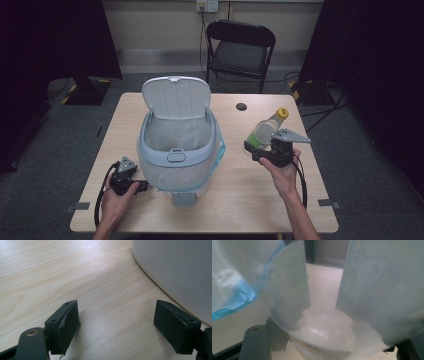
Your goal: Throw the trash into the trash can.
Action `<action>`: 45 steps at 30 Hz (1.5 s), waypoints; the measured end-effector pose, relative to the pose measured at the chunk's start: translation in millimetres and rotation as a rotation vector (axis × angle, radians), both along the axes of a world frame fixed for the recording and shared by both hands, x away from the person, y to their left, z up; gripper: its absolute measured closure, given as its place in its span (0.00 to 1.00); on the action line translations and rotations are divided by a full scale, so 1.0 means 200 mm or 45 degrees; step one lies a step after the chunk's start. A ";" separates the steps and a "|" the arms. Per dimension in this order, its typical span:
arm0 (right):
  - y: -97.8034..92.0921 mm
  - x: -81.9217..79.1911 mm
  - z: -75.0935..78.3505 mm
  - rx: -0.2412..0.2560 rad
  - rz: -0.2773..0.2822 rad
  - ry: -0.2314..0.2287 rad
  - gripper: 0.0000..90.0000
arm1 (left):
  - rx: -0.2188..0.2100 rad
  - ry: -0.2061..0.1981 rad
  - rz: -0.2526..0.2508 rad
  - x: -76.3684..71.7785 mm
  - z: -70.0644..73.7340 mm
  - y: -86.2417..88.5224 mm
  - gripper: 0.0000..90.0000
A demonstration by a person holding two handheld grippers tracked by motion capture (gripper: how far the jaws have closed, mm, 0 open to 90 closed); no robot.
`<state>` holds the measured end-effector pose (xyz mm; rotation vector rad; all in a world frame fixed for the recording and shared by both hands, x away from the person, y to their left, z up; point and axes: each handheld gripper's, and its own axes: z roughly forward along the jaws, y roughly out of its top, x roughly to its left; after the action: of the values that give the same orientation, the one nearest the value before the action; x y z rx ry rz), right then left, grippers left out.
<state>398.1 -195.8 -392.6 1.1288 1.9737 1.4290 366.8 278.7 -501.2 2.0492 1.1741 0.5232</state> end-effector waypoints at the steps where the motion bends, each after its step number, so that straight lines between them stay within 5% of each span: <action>1: 0.00 0.00 0.01 0.003 0.005 -0.008 0.31 | 0.000 0.000 0.000 0.00 0.00 0.00 0.22; 18: 0.03 -0.04 0.18 0.065 0.055 -0.069 0.31 | 0.000 0.000 0.000 0.00 0.00 0.00 0.22; 45: 0.14 -0.10 0.52 0.163 0.163 -0.256 0.31 | 0.000 0.000 0.000 0.00 0.00 0.00 0.22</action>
<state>377.3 -167.1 -288.2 0.8843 1.8638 1.6860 366.8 278.7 -501.2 2.0494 1.1737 0.5234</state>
